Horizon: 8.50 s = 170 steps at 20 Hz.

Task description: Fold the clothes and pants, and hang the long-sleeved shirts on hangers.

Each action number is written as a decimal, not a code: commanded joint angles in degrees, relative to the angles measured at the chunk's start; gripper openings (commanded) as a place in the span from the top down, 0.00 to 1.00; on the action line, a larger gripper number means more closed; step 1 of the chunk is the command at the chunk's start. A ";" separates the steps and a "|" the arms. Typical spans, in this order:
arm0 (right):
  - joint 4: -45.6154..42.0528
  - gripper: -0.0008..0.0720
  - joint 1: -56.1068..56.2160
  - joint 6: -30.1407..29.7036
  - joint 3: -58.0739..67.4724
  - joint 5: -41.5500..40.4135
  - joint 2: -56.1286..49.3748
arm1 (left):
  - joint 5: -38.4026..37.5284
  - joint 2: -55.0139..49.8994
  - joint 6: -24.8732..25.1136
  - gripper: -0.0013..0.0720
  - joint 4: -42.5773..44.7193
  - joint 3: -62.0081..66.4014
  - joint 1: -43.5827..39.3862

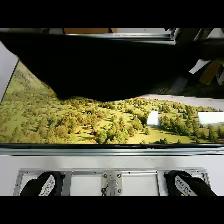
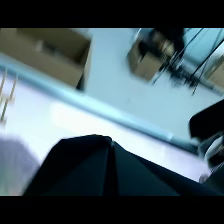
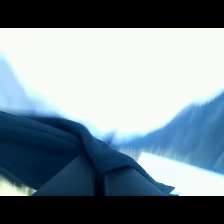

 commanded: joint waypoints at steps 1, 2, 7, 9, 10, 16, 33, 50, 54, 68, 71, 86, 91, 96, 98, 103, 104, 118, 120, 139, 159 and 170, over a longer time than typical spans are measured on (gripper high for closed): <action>-1.09 0.97 0.07 0.02 2.86 -3.10 13.90 | 0.09 12.09 2.49 0.97 0.11 5.73 0.11; -1.92 0.97 0.07 0.04 2.86 -2.86 16.72 | 0.07 14.78 2.43 0.97 1.01 5.75 0.11; -12.26 0.97 0.07 11.32 2.86 -2.12 24.37 | -0.04 23.69 0.83 0.97 3.06 2.36 0.11; -13.44 0.97 0.07 14.53 2.84 0.87 24.02 | -0.09 23.87 -1.33 0.97 3.06 -0.55 0.11; -13.40 0.97 0.07 16.31 2.82 3.48 22.91 | -0.55 23.08 -2.38 0.97 3.04 -2.43 0.11; -8.37 0.97 0.81 19.37 -0.07 22.18 4.11 | -9.99 5.62 -3.13 0.97 2.93 -12.94 -1.16; -14.36 0.97 5.09 17.94 2.73 2.69 -40.22 | -3.21 -43.23 -3.08 0.97 2.54 -2.56 -4.79; -18.25 0.68 5.18 17.90 -25.57 3.32 -30.10 | 0.20 -34.53 1.68 0.88 2.43 -31.12 -5.60; -19.69 0.32 4.39 17.90 -24.90 4.50 -25.35 | -2.43 -29.44 1.16 0.24 2.89 -31.12 -3.74; -21.53 0.32 -1.92 17.90 -29.00 9.57 3.10 | -13.86 1.40 -5.95 0.24 14.01 -63.39 9.16; -20.63 0.32 -1.92 17.90 -29.00 9.29 3.10 | -9.14 0.52 -5.92 0.24 6.82 -66.38 9.09; -20.22 0.31 -2.05 18.36 -38.14 11.96 3.65 | 3.61 -17.59 -12.11 0.97 3.04 -53.00 -7.87; -17.59 0.24 -2.05 23.30 -57.18 12.33 3.43 | 1.49 -13.18 -7.54 0.97 3.04 -53.00 -7.85; -9.73 0.24 -1.92 23.30 -66.73 7.80 0.90 | 1.16 -10.93 -6.88 0.97 3.04 -53.00 -7.87; -8.13 0.25 -1.44 23.26 -67.23 5.42 -1.70 | 0.85 -10.97 -6.88 0.97 3.04 -53.00 -7.87; -6.16 0.25 4.72 23.26 -67.19 -0.28 -6.03 | 0.50 -10.97 -6.88 0.97 3.02 -53.02 -7.87; -5.55 0.25 5.84 23.26 -67.19 -1.20 -6.21 | 0.48 -10.97 -6.88 0.97 3.02 -53.00 -7.87; -25.11 0.97 7.56 19.89 -62.42 15.41 6.54 | -16.20 -4.20 -4.87 0.97 15.74 -53.02 -6.21; -25.22 0.97 7.56 19.37 -61.64 18.10 9.42 | -20.65 0.11 -4.07 0.97 16.15 -53.02 -6.29; -23.87 0.97 7.65 19.34 -31.85 4.26 -16.13 | -18.08 -30.51 1.38 0.97 10.99 -24.70 -8.26; -7.10 0.04 -21.11 -0.02 -32.92 6.82 -21.79 | -20.79 -34.62 -0.74 0.97 8.74 -13.55 -19.98; 13.03 0.04 -23.08 -9.22 -32.89 10.71 -38.88 | -9.46 -33.51 -0.76 0.97 -3.52 -22.71 -34.67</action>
